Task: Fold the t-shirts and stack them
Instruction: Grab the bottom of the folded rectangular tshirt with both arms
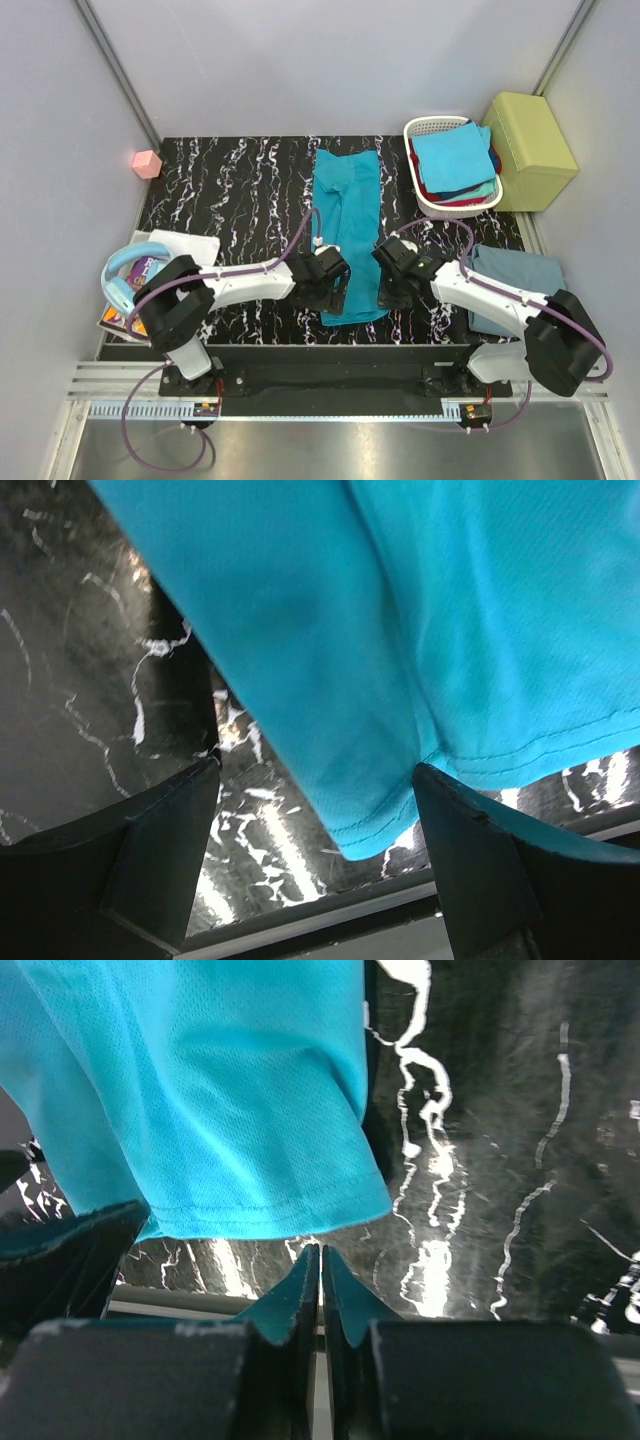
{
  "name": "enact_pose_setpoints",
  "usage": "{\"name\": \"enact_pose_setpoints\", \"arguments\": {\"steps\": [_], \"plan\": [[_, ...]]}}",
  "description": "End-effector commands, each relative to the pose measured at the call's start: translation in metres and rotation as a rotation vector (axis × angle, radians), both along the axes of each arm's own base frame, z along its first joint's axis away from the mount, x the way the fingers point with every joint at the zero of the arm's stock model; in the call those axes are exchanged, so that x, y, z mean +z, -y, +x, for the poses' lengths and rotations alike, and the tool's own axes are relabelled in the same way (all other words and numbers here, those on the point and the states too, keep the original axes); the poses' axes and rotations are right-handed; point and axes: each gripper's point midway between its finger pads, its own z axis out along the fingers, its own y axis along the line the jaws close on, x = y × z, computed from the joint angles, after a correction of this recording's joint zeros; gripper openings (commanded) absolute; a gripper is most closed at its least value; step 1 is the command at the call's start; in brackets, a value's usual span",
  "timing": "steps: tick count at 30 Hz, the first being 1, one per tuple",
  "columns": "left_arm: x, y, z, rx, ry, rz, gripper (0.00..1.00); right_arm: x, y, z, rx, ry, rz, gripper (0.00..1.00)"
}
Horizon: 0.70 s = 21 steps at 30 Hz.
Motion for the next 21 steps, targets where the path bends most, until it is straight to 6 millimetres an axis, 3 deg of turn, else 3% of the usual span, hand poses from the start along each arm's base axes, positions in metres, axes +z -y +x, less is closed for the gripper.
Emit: {"name": "enact_pose_setpoints", "arguments": {"steps": [1, 11, 14, 21], "plan": [[0.015, -0.002, 0.000, 0.009, 0.034, -0.028, 0.83, -0.003, -0.017, 0.004, -0.020, 0.007, 0.036, 0.10], [0.010, -0.015, -0.011, -0.007, 0.008, -0.010, 0.82, -0.009, -0.040, -0.026, 0.015, -0.043, 0.010, 0.09], [0.007, -0.023, -0.017, -0.007, -0.001, -0.002, 0.82, 0.003, -0.044, -0.027, 0.026, 0.000, -0.013, 0.15], [0.010, -0.035, -0.023, -0.009, -0.005, 0.020, 0.74, 0.055, -0.050, -0.008, 0.025, 0.136, 0.014, 0.25]]}}
